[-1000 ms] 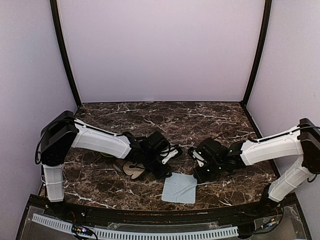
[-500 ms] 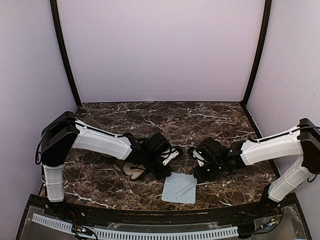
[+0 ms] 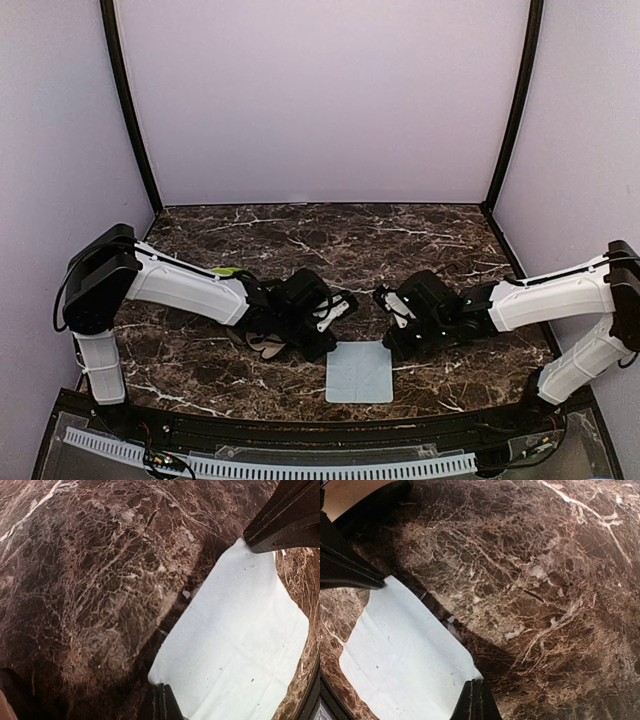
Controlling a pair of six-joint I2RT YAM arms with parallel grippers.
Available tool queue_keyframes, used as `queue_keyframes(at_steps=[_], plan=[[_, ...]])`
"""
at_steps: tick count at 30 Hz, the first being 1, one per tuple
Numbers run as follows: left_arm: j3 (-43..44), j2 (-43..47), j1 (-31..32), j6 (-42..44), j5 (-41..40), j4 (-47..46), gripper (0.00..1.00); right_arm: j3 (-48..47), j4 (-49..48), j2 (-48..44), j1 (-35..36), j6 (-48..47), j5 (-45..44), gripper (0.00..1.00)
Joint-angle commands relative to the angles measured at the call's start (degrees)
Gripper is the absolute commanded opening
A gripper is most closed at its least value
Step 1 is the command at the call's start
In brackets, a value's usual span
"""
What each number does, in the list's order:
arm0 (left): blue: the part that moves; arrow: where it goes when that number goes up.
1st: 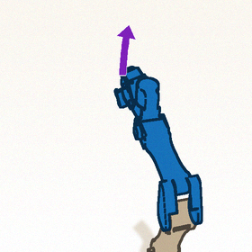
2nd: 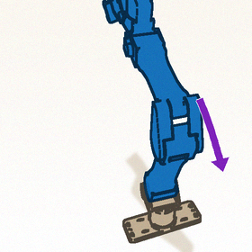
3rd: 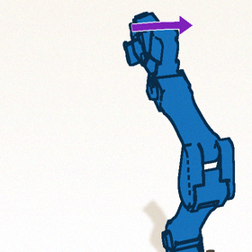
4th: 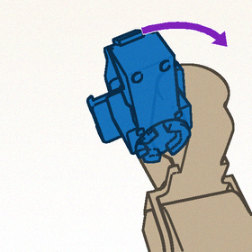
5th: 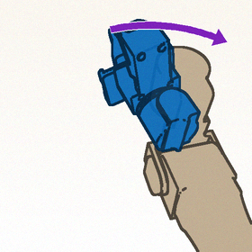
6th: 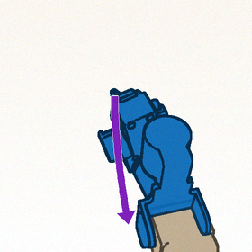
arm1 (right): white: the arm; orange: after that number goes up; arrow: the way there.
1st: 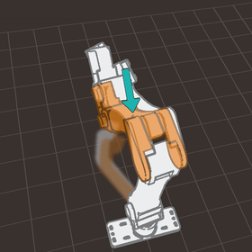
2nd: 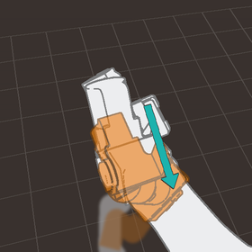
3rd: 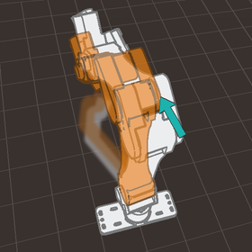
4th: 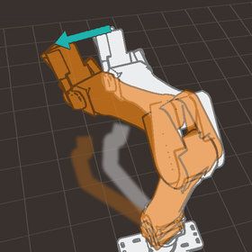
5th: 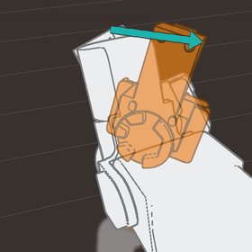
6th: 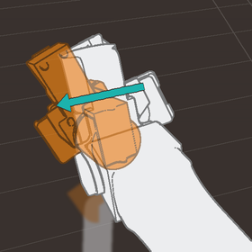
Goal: Organize the sunglasses
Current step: Pick up the glasses cleaning cloth from the corner of the board, then fold the glasses cleaning cloth at the corner of the board.
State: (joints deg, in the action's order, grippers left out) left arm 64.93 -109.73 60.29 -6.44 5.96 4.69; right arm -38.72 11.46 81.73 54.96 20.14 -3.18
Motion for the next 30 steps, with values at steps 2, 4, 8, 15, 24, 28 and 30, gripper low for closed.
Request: queue_keyframes(at_steps=[2,4,8,15,24,28,30], plan=[[-3.87,4.85,0.02,-0.43,-0.65,-3.54,0.00,3.35,-2.71,-1.51,-0.44,-0.91,1.17,0.00],[-5.21,5.57,0.08,-0.23,0.08,-4.89,0.00,4.83,-3.93,-2.31,-0.33,-0.81,2.04,0.00],[-7.44,6.80,0.45,-0.46,0.71,-7.25,0.00,7.33,-6.09,-4.39,-0.31,-0.63,2.65,0.00],[-9.34,8.17,2.00,-1.09,0.50,-8.06,0.00,9.06,-7.30,-6.54,0.33,0.26,3.75,0.00],[-9.62,9.65,4.57,-1.86,-1.90,-6.25,0.00,9.46,-5.61,-7.29,4.47,3.64,1.88,0.00],[-9.60,10.21,6.11,-2.45,-3.03,-5.24,0.00,9.50,-4.83,-8.19,6.73,5.72,0.70,0.00],[-9.77,10.33,6.83,-2.68,-3.59,-4.66,0.00,9.85,-4.42,-8.52,7.68,6.64,-0.04,0.00]])
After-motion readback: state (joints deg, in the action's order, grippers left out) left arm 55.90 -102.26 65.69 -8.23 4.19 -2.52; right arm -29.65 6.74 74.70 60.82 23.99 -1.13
